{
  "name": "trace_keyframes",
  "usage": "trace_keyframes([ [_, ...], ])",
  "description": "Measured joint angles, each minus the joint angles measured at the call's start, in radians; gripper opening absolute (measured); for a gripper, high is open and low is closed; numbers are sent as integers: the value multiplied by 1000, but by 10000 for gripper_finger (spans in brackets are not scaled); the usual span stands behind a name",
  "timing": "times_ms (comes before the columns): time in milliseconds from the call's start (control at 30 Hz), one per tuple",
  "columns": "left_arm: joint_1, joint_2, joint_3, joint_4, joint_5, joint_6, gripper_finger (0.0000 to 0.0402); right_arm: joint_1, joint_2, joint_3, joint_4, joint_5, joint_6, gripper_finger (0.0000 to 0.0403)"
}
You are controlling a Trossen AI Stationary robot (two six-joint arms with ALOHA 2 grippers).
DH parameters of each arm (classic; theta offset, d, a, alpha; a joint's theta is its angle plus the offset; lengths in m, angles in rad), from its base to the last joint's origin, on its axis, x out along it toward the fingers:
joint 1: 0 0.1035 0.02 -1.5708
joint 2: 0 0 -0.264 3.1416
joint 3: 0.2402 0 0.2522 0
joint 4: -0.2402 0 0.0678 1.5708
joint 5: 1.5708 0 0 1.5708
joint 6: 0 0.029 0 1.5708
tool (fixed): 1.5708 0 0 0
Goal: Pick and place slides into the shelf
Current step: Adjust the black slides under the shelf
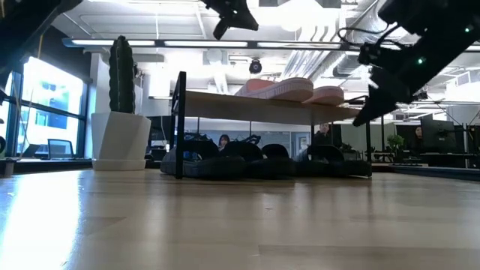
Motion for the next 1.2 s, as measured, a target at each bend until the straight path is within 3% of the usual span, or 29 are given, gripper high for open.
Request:
trace_keyframes([
  [167, -1, 0, 0, -87, -30, 0, 12, -38, 38, 0, 43, -127, -150, 5],
  [300, -1, 0, 0, -201, -222, -2, 12, -61, 112, 0, 128, -178, -262, 41],
  [467, 14, 0, 0, -207, -453, -4, 12, -63, 201, 0, 186, -175, -285, 91],
  [567, 45, 22, 2, -211, -414, -31, 12, -52, 211, 0, 210, -184, -253, 101],
  [800, 132, 136, -1, -232, -166, -127, 12, 3, 148, 0, 179, -168, -139, 103],
  [967, 164, 218, -1, -228, -149, -146, 12, 33, 62, 0, 26, -71, -26, 103],
  [1200, 203, 309, 0, -192, -57, -200, 12, 35, -36, 0, -28, -71, 87, 103],
])
